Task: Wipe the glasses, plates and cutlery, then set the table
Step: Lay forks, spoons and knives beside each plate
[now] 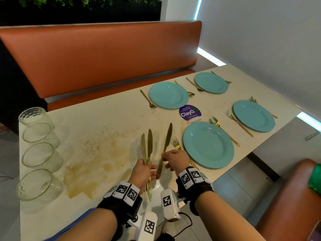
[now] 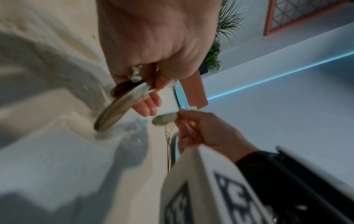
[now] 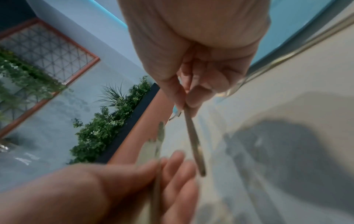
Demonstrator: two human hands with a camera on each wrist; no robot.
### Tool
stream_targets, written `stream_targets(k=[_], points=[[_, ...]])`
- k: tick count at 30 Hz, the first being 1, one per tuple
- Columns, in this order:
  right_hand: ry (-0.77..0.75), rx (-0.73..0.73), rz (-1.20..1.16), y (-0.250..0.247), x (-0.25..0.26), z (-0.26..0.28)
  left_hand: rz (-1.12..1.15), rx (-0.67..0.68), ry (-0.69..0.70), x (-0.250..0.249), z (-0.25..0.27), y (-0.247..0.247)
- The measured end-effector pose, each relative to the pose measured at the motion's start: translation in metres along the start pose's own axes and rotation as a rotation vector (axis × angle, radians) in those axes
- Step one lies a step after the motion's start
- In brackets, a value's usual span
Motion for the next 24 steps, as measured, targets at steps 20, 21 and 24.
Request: stream_targets(k=[20,21,24], points=[[-0.029,-0.301,0.785,-0.029,-0.031,-0.037,0.008,-0.089,0.046,-0.006,-0.001,-0.027],[-0.013,-0.302,0.765,-0.030,-0.033,-0.039,0.010,-0.088,0.044,-0.006,-0.001,-0.027],[0.004,-0.303,0.705,-0.034,-0.036,-0.042,0.015,-0.088,0.041,-0.006,-0.001,-0.026]])
Point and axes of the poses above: each hand's wrist, its own z-axis away from the middle knuckle, its own y-axis out of the palm, x = y × z, the point moved 9 cm from there along -z, towards the middle knuckle, and after that the axes turned 12 degrees about y, right-handed, at the moved point
